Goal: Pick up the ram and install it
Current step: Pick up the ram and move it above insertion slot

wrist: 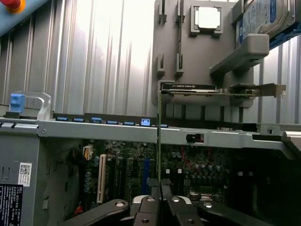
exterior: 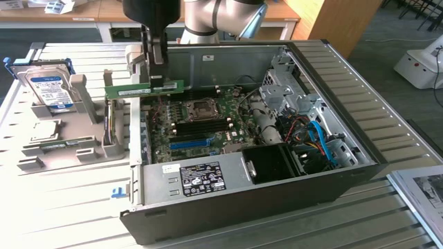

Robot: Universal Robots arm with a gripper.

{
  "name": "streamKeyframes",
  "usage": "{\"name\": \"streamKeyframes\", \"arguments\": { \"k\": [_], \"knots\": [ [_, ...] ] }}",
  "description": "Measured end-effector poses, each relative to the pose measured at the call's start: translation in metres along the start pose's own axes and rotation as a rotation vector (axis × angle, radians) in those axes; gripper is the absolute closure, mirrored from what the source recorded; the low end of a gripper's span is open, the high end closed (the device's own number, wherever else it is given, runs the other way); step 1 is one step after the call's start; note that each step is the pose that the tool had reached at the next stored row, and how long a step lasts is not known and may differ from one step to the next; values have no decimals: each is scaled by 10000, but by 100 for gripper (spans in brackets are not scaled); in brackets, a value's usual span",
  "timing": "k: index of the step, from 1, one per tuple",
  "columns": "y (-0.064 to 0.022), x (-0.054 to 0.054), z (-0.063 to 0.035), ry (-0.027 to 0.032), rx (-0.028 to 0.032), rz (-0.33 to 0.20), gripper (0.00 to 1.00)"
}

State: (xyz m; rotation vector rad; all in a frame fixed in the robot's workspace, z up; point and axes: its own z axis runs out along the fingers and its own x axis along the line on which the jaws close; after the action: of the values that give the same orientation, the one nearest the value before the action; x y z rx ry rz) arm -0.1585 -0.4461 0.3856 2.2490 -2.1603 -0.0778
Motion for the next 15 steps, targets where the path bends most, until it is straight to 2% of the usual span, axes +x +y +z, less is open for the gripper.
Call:
{"name": "streamKeyframes", "arguments": {
  "k": [15],
  "knots": [
    [-322, 43, -17, -1, -21, -9, 88]
  ]
}}
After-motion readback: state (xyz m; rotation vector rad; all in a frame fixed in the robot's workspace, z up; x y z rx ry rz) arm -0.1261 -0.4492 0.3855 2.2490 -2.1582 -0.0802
